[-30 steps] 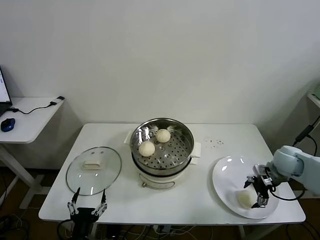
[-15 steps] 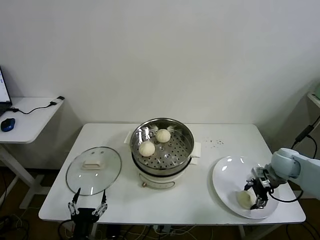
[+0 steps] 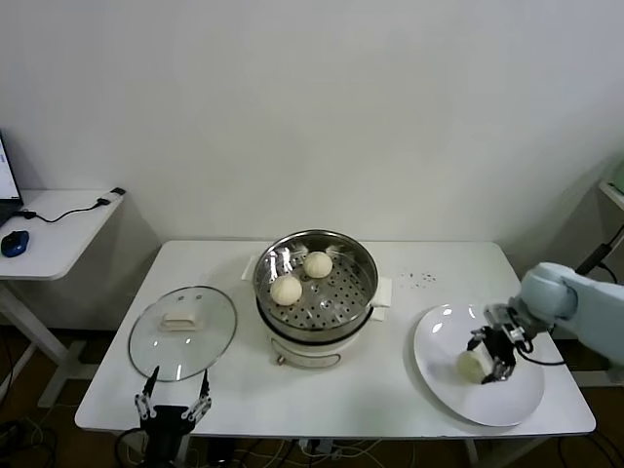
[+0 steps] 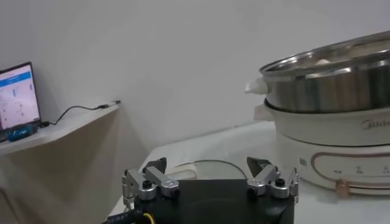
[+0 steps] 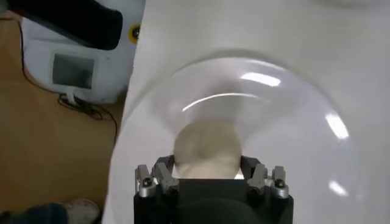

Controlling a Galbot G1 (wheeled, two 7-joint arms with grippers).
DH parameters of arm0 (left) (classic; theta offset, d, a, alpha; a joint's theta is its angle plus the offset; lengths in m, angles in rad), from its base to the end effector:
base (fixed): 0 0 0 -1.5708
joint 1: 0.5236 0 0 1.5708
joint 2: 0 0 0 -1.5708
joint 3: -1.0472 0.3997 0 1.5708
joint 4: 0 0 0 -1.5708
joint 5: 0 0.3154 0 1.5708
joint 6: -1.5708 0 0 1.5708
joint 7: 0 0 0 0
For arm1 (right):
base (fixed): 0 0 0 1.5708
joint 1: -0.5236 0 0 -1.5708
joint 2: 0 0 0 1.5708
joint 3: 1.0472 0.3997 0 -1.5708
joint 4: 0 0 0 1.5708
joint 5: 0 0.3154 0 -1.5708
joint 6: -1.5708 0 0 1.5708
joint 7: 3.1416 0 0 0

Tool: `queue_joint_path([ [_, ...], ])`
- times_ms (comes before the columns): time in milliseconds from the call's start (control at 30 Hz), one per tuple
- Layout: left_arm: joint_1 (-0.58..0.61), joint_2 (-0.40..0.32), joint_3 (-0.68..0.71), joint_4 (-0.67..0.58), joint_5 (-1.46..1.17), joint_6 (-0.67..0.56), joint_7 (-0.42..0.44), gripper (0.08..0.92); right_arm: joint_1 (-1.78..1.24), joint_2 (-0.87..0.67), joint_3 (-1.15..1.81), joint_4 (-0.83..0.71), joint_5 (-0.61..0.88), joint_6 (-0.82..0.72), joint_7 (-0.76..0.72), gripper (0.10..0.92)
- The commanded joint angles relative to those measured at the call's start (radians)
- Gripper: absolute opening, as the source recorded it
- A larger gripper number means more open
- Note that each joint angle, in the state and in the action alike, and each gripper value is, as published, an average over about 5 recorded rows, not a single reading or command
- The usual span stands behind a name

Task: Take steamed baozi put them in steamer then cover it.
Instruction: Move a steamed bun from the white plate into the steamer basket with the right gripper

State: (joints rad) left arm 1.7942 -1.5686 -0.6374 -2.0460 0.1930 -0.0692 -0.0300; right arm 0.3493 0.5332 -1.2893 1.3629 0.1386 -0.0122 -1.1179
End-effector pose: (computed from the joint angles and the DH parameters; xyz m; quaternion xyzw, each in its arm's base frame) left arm 0.0310 0.0324 -0.3767 0.0430 -0.9850 -0.1313 0.1030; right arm 0.4740 -0.2480 -0.1586 0.5873 -0.4690 0.5337 0.3876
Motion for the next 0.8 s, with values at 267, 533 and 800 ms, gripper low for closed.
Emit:
queue_joint_path([
  [267,0.002,-0.002,-0.004,0.001,0.000,0.002,-0.001,0.823,0.547,0.430,-0.249,-0.162,0.104,0.390,-0.102,0.695],
  [533,-0.003,0.001,-0.007,0.002,-0.003,0.008,-0.001,0.823,0.512,0.635,-0.183,-0.155,0.086,0.510,-0.088,0.691],
  [800,-0.003,0.001,-0.006,-0.007,-0.004,0.016,0.000,0.823,0.373,0.793,-0.122,-0.172,-0.025,0.574,-0.073,0.687],
])
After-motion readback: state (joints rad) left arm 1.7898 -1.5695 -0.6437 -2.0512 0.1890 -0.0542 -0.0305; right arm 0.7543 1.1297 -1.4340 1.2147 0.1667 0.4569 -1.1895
